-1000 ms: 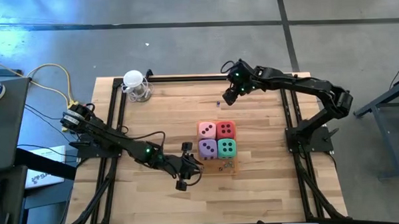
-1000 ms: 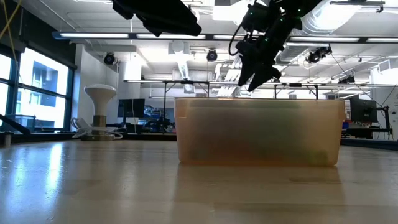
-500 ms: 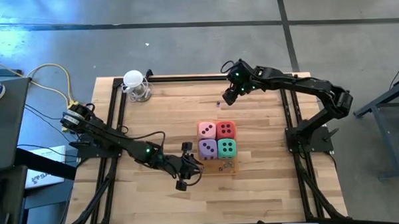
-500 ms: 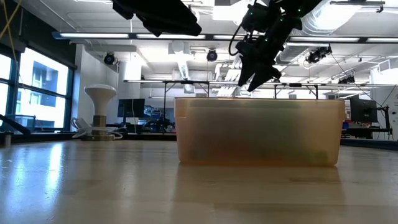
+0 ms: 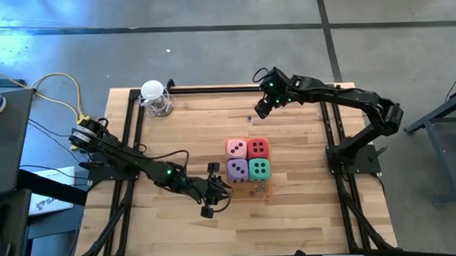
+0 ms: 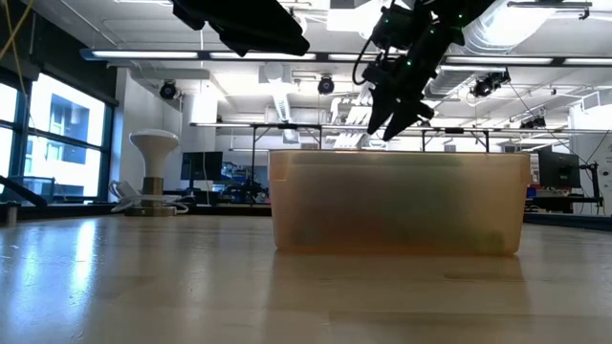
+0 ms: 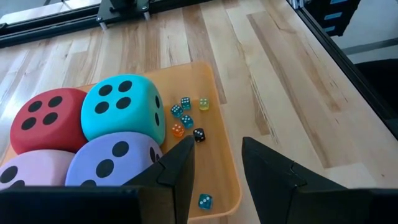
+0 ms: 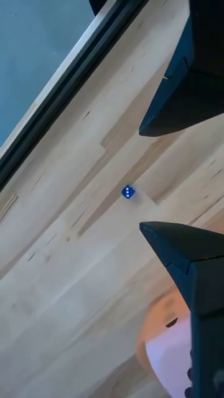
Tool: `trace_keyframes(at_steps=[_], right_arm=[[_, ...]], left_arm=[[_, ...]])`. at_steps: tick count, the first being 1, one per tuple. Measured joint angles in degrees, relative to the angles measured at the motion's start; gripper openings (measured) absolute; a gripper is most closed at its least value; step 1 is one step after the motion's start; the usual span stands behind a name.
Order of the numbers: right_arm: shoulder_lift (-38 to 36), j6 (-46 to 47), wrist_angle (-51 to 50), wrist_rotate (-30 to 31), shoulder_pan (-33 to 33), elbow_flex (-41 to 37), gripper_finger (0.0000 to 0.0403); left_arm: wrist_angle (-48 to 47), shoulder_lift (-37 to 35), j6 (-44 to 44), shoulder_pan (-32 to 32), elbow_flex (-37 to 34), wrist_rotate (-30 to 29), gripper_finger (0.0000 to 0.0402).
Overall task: Pick & Place Dice
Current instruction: Put the small dark blue die into the orange bin
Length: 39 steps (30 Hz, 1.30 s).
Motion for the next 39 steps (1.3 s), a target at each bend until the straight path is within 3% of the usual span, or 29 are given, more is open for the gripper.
trace_keyframes(at_steps=[39], right_arm=[[0.8, 1.1, 2.5, -0.1, 0.0, 0.0, 0.0229]], left_arm=[[-0.2, 0.0, 0.0, 0.0, 0.0, 0.0, 0.0127]])
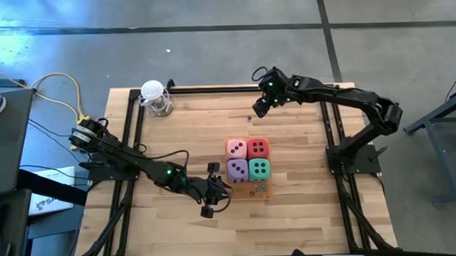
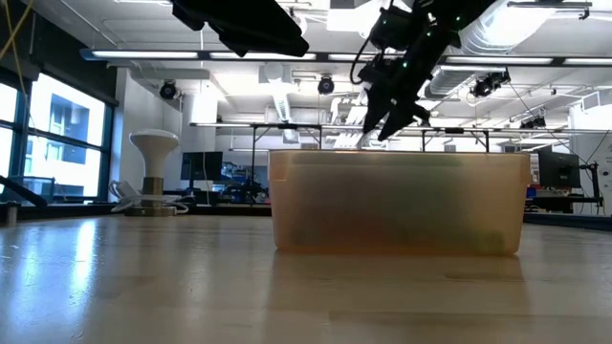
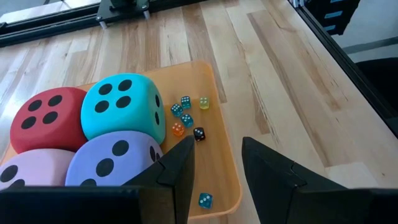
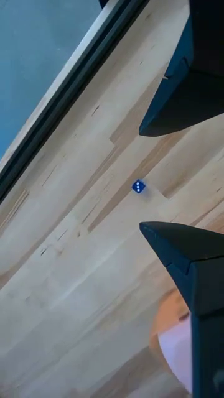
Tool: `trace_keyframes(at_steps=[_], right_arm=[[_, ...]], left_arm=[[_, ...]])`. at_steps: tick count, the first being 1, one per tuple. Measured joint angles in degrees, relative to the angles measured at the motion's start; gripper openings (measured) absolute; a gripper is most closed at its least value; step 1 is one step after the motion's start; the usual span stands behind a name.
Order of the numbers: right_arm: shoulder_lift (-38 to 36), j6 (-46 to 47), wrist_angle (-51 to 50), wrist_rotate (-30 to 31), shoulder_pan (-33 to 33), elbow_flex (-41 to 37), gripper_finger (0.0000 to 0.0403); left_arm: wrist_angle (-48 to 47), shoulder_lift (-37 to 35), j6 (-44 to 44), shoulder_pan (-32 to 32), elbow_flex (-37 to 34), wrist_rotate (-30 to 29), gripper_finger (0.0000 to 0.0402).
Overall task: Pick & Place Dice
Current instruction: Put the small dark blue die into the orange bin
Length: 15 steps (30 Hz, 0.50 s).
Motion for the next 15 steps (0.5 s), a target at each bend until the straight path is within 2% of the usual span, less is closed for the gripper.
trace_keyframes(at_steps=[9, 15], right_arm=[[5.6, -0.7, 0.0, 2.7, 0.0, 0.0, 0.0229], [5.8, -1.5, 1.4, 3.1, -0.1, 0.0, 0.0229]], left_arm=[[0.0, 0.0, 0.0, 0.0, 0.0, 0.0, 0.0127], [0.0, 0.0, 0.0, 0.0, 0.0, 0.0, 0.0127]])
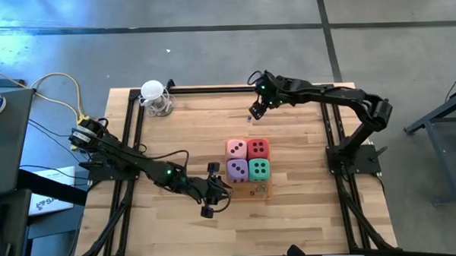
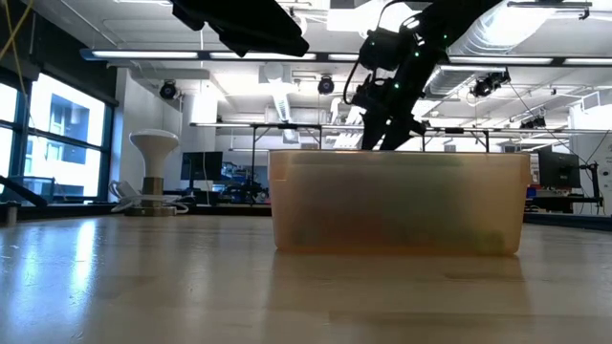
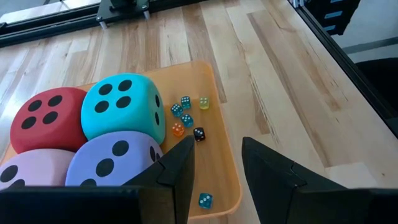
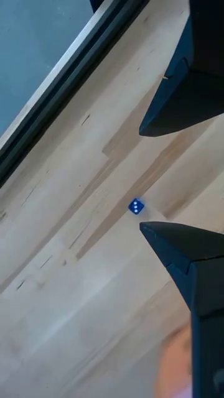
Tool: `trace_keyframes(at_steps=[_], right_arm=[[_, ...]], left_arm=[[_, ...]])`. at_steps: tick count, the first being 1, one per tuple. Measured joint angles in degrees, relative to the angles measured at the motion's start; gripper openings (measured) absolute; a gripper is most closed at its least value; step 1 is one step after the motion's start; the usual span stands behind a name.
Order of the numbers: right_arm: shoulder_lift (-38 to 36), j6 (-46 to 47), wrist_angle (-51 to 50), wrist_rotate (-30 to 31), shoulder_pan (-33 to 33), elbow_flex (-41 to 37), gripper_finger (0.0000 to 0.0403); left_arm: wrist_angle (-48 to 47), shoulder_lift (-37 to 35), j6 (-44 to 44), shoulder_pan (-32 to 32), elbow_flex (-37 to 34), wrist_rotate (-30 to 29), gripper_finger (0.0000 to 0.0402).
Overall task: Pick & Place Dice
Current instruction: Put the small dark blue die into the orange bin
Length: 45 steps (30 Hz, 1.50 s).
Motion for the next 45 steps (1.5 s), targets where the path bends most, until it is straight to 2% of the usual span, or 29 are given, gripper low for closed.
trace_keyframes(at_steps=[39, 45], right_arm=[[0.0, 0.4, 0.0, -0.4, 0.0, 0.0, 0.0229], [0.0, 0.4, 0.4, -2.5, 0.1, 0.0, 0.0229]], left_arm=[[0.0, 0.0, 0.0, 0.0, 0.0, 0.0, 0.0127], [0.0, 0.0, 0.0, 0.0, 0.0, 0.0, 0.0127]])
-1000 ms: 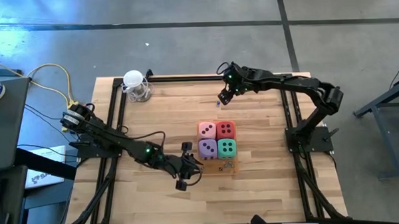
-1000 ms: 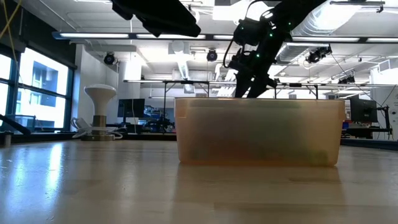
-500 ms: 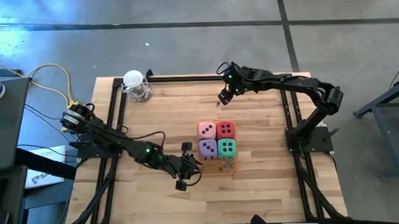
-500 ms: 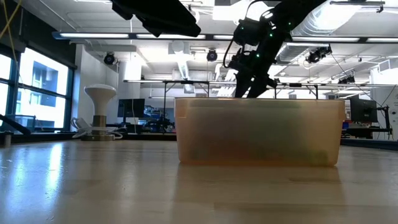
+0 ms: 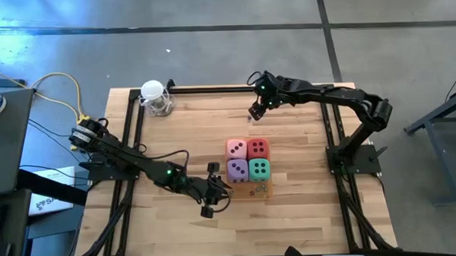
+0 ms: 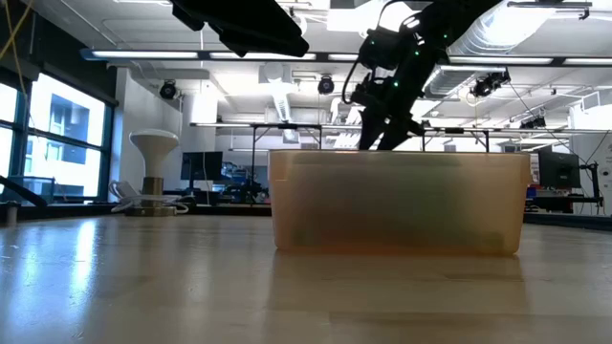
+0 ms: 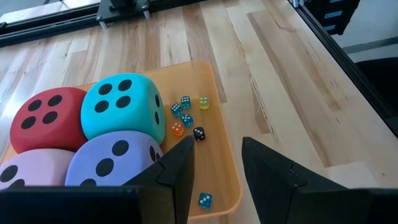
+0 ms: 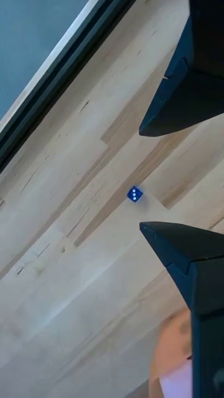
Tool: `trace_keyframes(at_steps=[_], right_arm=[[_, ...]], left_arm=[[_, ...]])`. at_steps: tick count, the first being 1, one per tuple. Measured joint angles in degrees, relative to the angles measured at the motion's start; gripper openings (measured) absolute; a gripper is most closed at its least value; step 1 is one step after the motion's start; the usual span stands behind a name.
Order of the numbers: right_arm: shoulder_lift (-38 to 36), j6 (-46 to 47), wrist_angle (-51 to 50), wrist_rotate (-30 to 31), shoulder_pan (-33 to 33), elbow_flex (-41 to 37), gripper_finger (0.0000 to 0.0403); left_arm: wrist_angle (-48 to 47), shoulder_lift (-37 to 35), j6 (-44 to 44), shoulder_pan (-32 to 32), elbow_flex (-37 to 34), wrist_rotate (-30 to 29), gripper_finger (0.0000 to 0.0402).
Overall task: Pick & Place Dice
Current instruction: Put the small dark blue die into the orange bin
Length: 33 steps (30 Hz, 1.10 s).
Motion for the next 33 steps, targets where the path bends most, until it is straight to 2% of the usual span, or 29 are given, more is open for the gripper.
trace_keyframes(at_steps=[33], right_arm=[[0.0, 0.0, 1.7, 0.6, 0.0, 0.0, 0.0229]], left_arm=[[-0.1, 0.0, 0.0, 0.0, 0.0, 0.0, 0.0127]])
